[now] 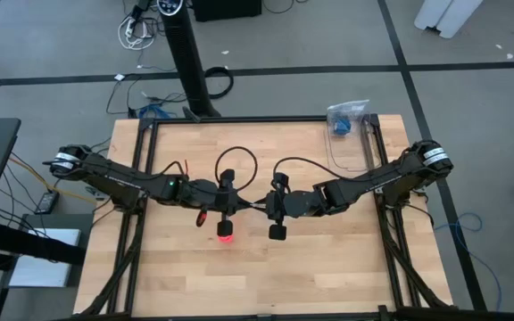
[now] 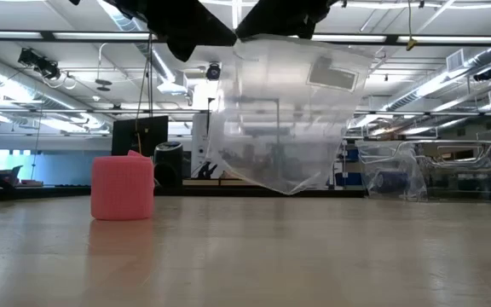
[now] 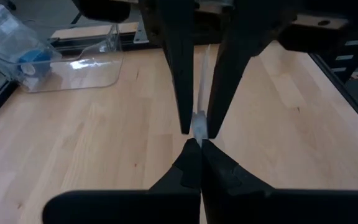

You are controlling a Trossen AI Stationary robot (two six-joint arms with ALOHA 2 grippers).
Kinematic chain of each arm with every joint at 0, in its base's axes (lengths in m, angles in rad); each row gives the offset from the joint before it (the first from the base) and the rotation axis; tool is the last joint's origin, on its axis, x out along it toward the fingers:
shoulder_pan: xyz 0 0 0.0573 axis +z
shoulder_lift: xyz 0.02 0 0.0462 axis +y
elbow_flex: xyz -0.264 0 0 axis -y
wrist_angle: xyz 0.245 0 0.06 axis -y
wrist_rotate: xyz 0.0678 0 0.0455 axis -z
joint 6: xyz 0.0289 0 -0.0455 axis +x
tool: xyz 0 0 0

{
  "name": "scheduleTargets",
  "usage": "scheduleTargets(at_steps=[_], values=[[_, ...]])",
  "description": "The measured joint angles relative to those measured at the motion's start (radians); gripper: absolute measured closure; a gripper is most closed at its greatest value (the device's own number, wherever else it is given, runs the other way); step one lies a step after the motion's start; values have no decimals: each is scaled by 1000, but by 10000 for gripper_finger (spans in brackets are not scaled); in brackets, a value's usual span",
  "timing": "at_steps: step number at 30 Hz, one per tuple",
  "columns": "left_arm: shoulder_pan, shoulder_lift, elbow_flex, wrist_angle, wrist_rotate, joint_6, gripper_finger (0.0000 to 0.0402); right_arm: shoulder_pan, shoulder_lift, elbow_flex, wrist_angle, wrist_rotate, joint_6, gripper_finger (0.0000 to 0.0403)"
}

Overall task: Roll bandage
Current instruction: Open the transparent zip bag

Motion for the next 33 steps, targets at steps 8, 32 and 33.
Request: scheduleTargets(at_steps=[8, 32, 33], values=[[0, 0, 0, -10, -8, -6, 401, 2, 0, 0, -1, 29, 1, 321], [1, 1, -1, -8, -33, -4, 401, 3, -14, 2, -82, 37, 22, 385], [1, 1, -1, -5, -33, -4, 401, 4, -21, 2, -92, 37, 27, 385]])
